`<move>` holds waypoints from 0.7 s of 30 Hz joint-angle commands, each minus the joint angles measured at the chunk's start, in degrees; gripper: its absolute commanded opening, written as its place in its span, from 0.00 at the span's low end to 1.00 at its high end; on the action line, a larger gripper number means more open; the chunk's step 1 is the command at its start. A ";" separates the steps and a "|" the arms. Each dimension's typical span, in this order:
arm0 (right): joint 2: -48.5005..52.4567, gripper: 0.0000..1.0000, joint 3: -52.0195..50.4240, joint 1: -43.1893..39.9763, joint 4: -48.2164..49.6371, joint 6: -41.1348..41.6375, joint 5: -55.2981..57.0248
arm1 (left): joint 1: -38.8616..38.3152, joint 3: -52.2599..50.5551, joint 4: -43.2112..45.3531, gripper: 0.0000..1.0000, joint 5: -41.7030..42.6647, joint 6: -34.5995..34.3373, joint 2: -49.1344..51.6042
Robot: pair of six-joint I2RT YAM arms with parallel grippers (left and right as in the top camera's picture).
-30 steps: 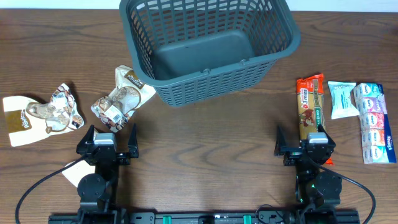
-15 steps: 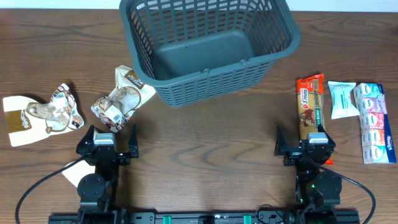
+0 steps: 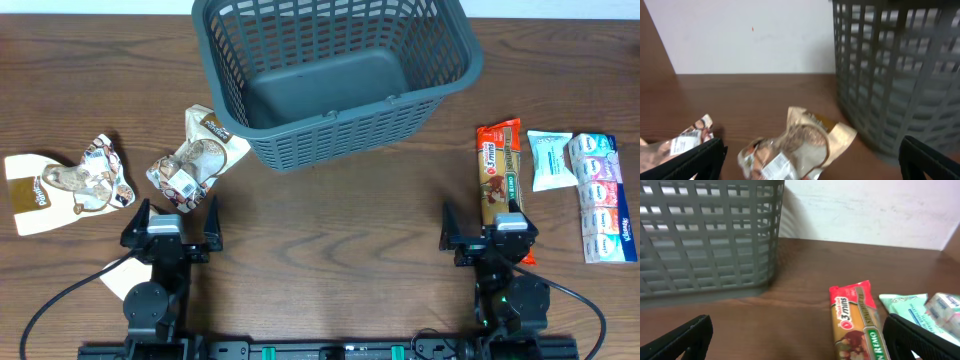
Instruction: Pack container
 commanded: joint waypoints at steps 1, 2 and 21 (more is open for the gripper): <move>-0.39 0.99 -0.24 0.66 1.42 13.68 -0.96 | -0.22 0.57 -0.46 0.99 -0.04 -8.85 0.17; -0.39 0.99 -0.20 0.66 2.14 16.85 -1.33 | -0.24 1.33 -1.20 0.98 -0.02 -11.15 0.83; 34.53 0.99 41.57 -3.65 -19.45 7.08 -9.68 | -0.24 59.25 -26.45 0.99 9.84 -14.16 55.54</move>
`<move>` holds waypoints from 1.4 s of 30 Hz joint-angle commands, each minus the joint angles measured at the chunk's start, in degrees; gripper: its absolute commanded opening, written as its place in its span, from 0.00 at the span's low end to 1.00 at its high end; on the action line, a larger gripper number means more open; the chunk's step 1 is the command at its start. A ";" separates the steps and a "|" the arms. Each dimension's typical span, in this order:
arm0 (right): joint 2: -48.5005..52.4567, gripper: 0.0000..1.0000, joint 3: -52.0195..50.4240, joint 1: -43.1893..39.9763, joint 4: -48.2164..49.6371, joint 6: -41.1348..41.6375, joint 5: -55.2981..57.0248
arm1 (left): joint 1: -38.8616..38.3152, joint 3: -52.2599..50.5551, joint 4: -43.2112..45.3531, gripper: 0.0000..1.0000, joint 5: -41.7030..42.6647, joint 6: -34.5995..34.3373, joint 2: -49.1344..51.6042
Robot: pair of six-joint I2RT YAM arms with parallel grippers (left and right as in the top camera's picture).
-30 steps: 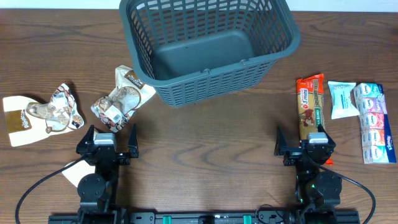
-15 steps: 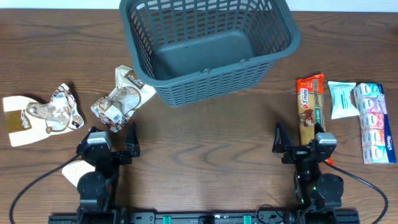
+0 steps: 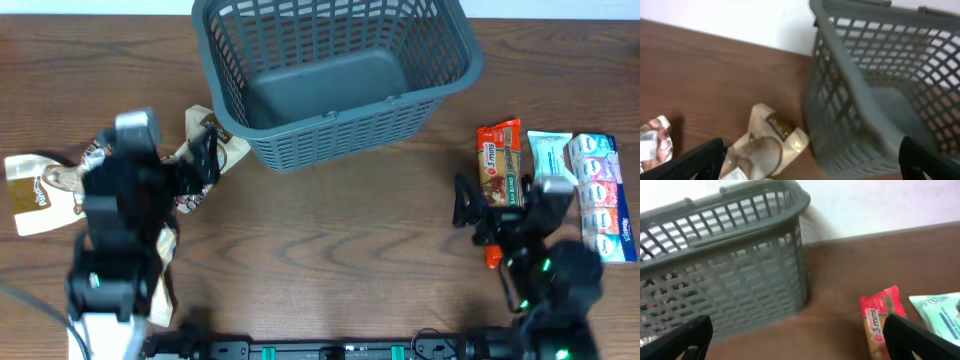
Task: Pack container
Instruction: 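Reach both grippers to the gray basket's side rims and grasp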
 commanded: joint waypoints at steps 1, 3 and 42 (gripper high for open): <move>10.51 0.99 12.70 -1.20 -8.26 -7.26 -2.58 | -0.22 12.96 -6.82 0.99 4.35 1.57 7.87; 16.90 0.99 20.59 -1.36 -15.39 -11.04 -3.43 | -0.22 20.68 -12.57 0.99 5.51 3.78 12.31; 44.68 0.01 47.63 -2.54 -30.77 -2.75 4.83 | -4.79 53.27 -32.46 0.06 9.73 1.70 39.93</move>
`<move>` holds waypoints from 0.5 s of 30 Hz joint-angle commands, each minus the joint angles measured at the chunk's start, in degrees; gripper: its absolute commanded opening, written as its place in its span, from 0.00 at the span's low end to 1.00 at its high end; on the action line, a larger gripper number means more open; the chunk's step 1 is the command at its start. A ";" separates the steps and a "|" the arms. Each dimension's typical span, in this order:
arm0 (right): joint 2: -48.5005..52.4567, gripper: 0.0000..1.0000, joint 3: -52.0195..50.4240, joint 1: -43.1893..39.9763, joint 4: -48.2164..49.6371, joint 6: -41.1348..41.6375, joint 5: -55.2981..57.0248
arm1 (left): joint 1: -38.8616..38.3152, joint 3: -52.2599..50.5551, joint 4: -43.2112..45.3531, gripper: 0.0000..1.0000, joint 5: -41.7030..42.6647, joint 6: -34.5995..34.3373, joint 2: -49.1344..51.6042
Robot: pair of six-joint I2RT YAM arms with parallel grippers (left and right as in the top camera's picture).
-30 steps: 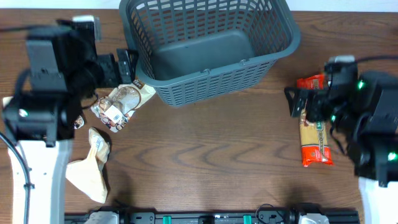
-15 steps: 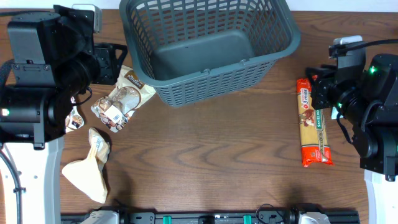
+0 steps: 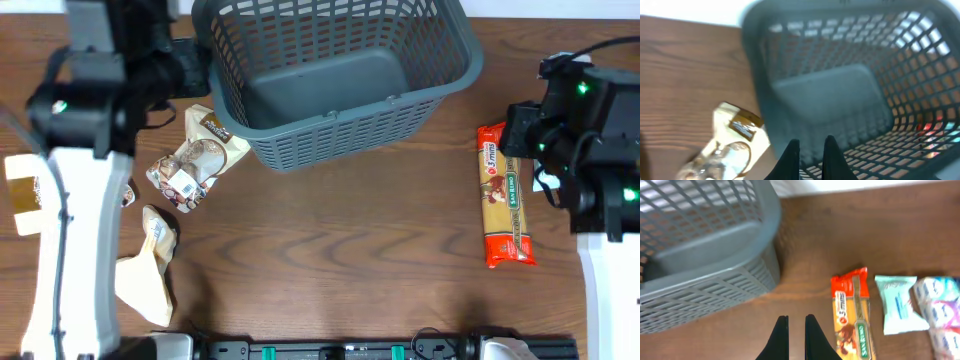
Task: Pack container
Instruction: 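Reach both grippers to the gray basket's side rims and grasp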
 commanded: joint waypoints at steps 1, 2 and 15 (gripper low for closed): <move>2.58 0.01 0.90 -0.35 -0.61 2.67 1.18 | -2.69 0.98 0.13 0.06 0.31 -0.92 2.99; 3.26 0.01 0.90 -0.35 -0.74 2.67 1.18 | -3.32 0.98 0.22 0.06 0.31 -0.92 3.58; 10.95 0.01 0.90 -0.35 -1.16 2.62 0.94 | -7.43 0.96 -3.02 0.06 -3.91 -0.74 6.03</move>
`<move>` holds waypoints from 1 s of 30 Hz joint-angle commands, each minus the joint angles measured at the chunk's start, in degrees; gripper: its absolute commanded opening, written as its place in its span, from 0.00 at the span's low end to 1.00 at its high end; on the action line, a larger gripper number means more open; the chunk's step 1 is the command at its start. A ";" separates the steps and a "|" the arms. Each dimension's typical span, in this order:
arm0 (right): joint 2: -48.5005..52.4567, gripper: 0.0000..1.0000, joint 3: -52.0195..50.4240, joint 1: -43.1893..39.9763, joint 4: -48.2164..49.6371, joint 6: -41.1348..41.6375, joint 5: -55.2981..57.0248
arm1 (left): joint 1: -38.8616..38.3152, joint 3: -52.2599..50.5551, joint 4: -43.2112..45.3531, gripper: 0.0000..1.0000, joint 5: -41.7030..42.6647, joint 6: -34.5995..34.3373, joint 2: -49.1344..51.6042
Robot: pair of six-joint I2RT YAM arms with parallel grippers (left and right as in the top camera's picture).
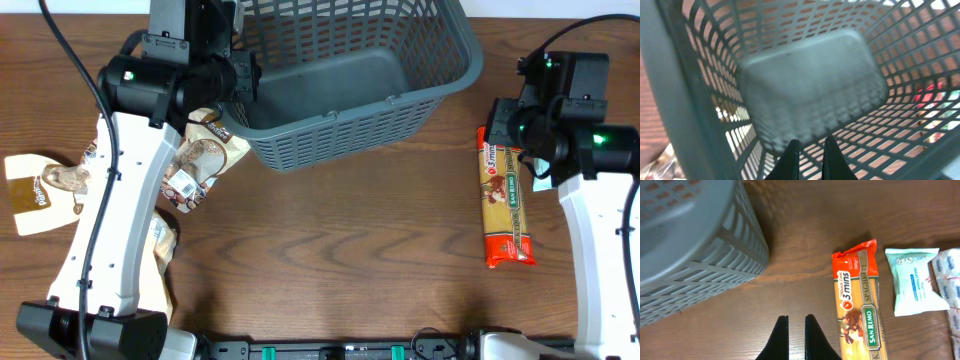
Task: Pack container
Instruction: 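Reach both grippers to the gray basket's side rims and grasp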
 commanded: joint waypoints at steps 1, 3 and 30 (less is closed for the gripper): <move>1.51 0.01 0.90 -0.20 -0.11 0.76 0.15 | -0.46 0.98 -1.97 0.06 -4.50 -0.70 0.50; 2.12 0.01 0.90 -0.20 -0.09 0.76 0.15 | -0.44 0.98 -3.10 0.06 -5.18 -0.07 0.50; 2.32 0.01 4.46 -2.38 6.12 -1.84 0.96 | -4.09 1.75 0.00 0.08 -5.22 10.99 -0.04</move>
